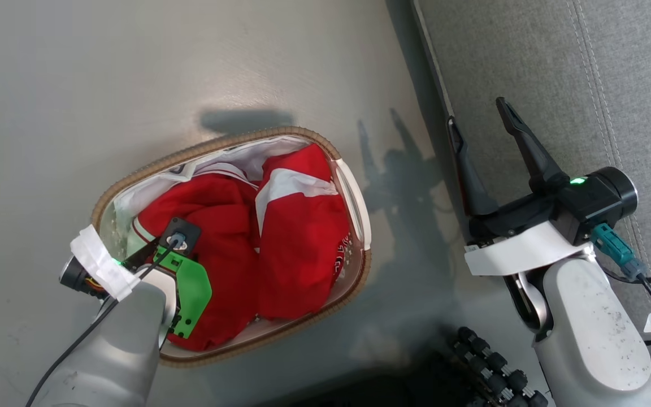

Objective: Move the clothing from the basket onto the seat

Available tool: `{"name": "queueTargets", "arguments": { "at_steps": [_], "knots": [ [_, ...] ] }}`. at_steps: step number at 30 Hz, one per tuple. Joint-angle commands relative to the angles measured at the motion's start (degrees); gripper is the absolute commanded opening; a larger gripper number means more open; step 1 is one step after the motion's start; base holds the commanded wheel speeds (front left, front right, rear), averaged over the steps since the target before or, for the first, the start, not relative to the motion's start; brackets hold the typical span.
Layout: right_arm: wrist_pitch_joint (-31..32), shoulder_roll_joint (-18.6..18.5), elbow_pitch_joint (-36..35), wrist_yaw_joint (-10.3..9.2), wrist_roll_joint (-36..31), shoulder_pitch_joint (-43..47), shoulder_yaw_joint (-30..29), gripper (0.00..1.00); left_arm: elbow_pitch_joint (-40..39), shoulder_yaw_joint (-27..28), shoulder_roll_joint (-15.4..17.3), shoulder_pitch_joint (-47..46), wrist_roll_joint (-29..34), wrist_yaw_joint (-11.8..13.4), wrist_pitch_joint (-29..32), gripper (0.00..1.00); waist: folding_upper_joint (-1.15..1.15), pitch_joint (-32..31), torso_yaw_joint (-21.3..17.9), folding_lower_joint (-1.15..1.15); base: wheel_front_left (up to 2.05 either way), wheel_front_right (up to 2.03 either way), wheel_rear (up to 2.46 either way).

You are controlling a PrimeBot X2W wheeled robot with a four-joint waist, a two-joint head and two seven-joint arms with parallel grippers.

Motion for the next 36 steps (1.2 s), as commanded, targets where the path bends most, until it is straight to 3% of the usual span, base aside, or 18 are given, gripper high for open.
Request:
{"name": "queueTargets", "arguments": {
  "at_steps": [1, 9, 10, 11, 12, 13, 24, 36],
  "knots": [
    [-0.14, -0.21, -0.44, -0.04, 0.27, -0.83, 0.24, 1.00, 0.29, 0.12, 0.57, -1.22, -0.30, 0.50, 0.52, 1.00, 0.00, 1.36, -0.99, -0.01, 0.00, 0.00, 0.00],
    [-0.14, -0.20, -0.87, -0.04, 0.87, -1.15, 1.73, 1.00, 0.79, -0.28, 0.63, -1.86, -1.26, 0.19, 4.40, 1.00, 0.00, 2.95, -1.77, -0.01, 0.00, 0.00, 0.00],
    [-0.14, -0.21, -0.84, -0.04, 0.96, -1.18, 1.75, 1.00, 0.81, -0.34, 0.51, -1.69, -1.43, 0.12, 4.60, 0.83, 0.00, 3.03, -1.81, -0.01, 0.00, 0.00, 0.00],
    [-0.14, -0.20, -0.79, -0.04, 1.01, -1.25, 1.79, 1.00, 0.84, -0.37, 0.34, -1.60, -1.56, 0.02, 4.91, 0.49, 0.00, 3.08, -1.85, -0.01, 0.00, 0.00, 0.00],
    [-0.14, -0.21, -0.72, -0.04, 1.04, -1.28, 1.76, 1.00, 0.89, -0.46, 0.23, -1.54, -1.66, -0.12, 5.06, 0.28, 0.00, 3.08, -1.86, -0.01, 0.00, 0.00, 0.00],
    [-0.14, -0.20, -0.61, -0.04, 1.05, -1.30, 1.68, 1.00, 0.92, -0.63, 0.09, -1.39, -1.81, -0.32, 5.06, 0.00, 0.00, 3.01, -1.85, -0.01, 0.00, 0.00, 0.00],
    [-0.14, -0.22, 1.07, -0.04, -0.08, -0.29, 0.08, 1.00, 0.53, -2.14, -1.30, 0.86, -3.11, -1.44, 0.65, 0.00, 0.00, -1.62, -0.16, -0.01, 0.00, 0.00, 0.00],
    [-0.14, -0.24, 3.46, -0.04, -3.95, 3.59, -1.94, 1.00, -1.42, -3.44, -3.13, 5.38, -6.23, -2.05, -8.07, 0.00, 0.00, -14.19, 4.70, -0.01, 0.00, 0.00, 0.00]
  ]
}}
